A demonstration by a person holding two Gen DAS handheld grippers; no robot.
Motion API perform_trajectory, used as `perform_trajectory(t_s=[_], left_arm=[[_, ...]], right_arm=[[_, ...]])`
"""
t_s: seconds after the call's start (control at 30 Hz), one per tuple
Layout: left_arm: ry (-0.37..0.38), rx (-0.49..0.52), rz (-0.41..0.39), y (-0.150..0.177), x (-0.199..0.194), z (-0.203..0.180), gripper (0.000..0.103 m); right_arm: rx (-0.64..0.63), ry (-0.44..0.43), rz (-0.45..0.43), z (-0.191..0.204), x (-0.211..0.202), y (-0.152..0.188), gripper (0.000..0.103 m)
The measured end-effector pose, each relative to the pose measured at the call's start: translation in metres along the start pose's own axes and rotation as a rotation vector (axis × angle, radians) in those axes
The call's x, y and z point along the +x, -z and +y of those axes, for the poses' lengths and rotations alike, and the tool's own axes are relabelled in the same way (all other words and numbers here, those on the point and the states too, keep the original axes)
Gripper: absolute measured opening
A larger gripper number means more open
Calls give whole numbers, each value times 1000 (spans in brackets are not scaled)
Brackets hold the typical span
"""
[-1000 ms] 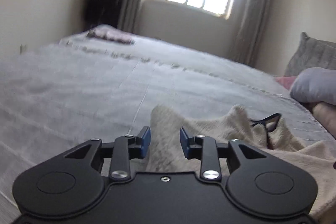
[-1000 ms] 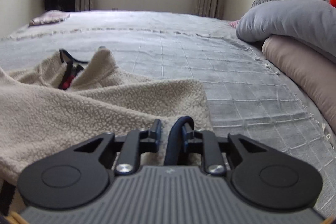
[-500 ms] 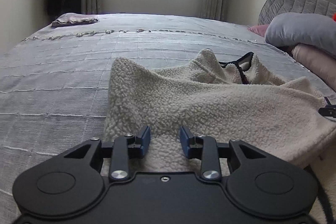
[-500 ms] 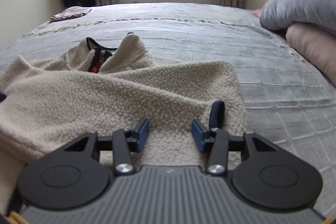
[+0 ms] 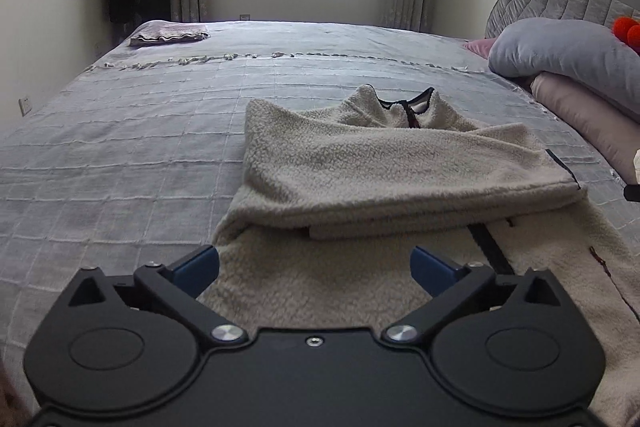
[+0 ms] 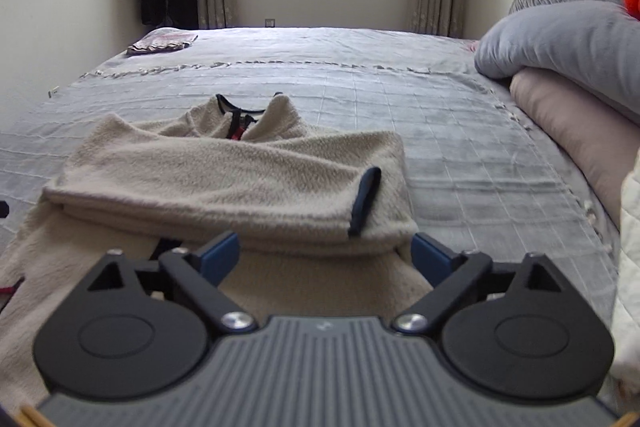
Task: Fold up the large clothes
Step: 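Release both grippers and pull back from the folded jacket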
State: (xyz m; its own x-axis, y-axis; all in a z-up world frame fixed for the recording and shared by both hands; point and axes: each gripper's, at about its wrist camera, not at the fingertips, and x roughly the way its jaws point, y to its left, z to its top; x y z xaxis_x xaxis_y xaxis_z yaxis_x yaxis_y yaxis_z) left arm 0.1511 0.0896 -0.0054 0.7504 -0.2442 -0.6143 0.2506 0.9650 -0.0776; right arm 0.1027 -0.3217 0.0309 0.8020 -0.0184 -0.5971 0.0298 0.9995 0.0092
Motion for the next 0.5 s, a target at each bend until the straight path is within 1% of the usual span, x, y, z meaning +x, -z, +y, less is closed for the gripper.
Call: perform_trajectory(t_s=[0.13,0.27,0.3,0.43,0.5], left_arm=[[-17,-31,31,26,-32,6,103],[-110,-66,36,53,-56,13,103],[-118,-74,41,59,-61,16,103],[-102,-141,70,81,-77,31,103],[-93,-180,90,91,-83,38,103]], right_arm=[[-1,6,-23,-1,-36,19,101],[-5,13,-21,-6,-60,38,102],[-2,12,-12,-8,-63,44,102],[15,-7,36,-20,-66,67,102],[12,15,58,-25,-67,79,102]])
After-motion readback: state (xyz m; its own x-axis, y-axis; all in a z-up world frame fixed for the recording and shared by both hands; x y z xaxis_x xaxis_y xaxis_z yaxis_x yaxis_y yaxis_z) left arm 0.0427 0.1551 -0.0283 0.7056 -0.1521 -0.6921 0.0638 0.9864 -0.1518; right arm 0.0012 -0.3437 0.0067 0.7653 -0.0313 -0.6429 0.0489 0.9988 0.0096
